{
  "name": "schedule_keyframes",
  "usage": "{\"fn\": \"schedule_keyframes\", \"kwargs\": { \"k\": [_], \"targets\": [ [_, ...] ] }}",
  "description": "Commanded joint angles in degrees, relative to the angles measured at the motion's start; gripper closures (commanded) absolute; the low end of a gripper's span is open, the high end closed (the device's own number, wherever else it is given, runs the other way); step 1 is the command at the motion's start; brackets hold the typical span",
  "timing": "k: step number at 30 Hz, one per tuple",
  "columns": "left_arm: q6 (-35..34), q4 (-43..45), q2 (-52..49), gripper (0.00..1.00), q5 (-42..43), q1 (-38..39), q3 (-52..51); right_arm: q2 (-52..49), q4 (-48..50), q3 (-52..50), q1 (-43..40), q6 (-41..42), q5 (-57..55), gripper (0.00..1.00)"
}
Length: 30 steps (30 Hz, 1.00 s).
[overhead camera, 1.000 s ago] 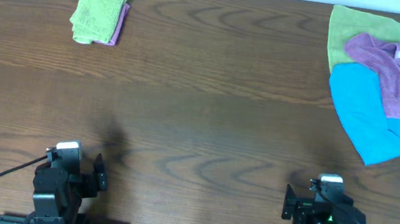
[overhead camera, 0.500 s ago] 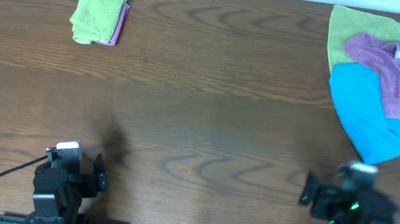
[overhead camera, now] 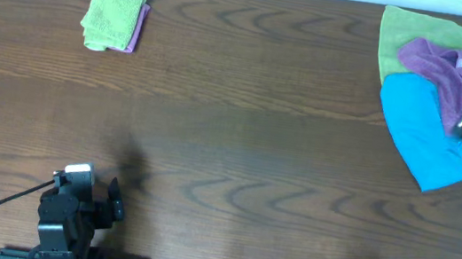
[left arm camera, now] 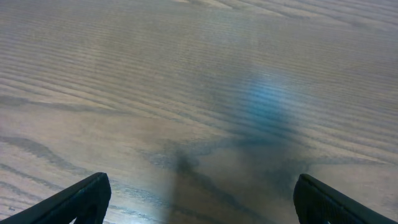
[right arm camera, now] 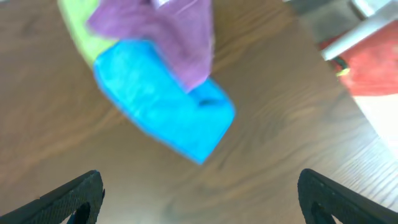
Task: Fold the cloth
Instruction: 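Reach the right gripper to the purple cloth on the pile and grasp it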
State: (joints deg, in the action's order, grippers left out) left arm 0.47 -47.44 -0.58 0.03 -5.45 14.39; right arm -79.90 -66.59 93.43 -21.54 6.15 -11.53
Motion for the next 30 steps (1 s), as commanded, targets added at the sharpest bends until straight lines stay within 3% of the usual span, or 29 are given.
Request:
{"fn": "schedule_keyframes", "kwargs": {
  "k": [1, 5, 11, 23, 30],
  "targets": [
    [1.3, -1.9, 0.4, 0.05, -0.4, 0.3, -0.4, -8.7, 0.0, 7.0, -3.1, 0.2, -1.1, 0.01],
    [1.3, -1.9, 0.4, 0.05, -0.4, 0.3, -0.4, -19.6, 8.8, 9.8, -4.6, -1.7, -0.4, 0.01],
    [1.3, -1.9, 0.4, 0.05, -0.4, 0.3, -0.4, -28.5, 17.1, 9.8, -4.4, 1.9, 7.4, 0.01],
    [1.3, -1.9, 0.4, 0.05, -0.4, 0.3, -0.4, -42.4, 23.8, 9.8, -4.4, 0.0, 12.0, 0.01],
    [1.3, -1.9, 0.4, 0.05, -0.4, 0.3, -0.4, -46.8, 28.8, 9.8, -4.4, 3.5, 12.0, 0.02]
  ]
}}
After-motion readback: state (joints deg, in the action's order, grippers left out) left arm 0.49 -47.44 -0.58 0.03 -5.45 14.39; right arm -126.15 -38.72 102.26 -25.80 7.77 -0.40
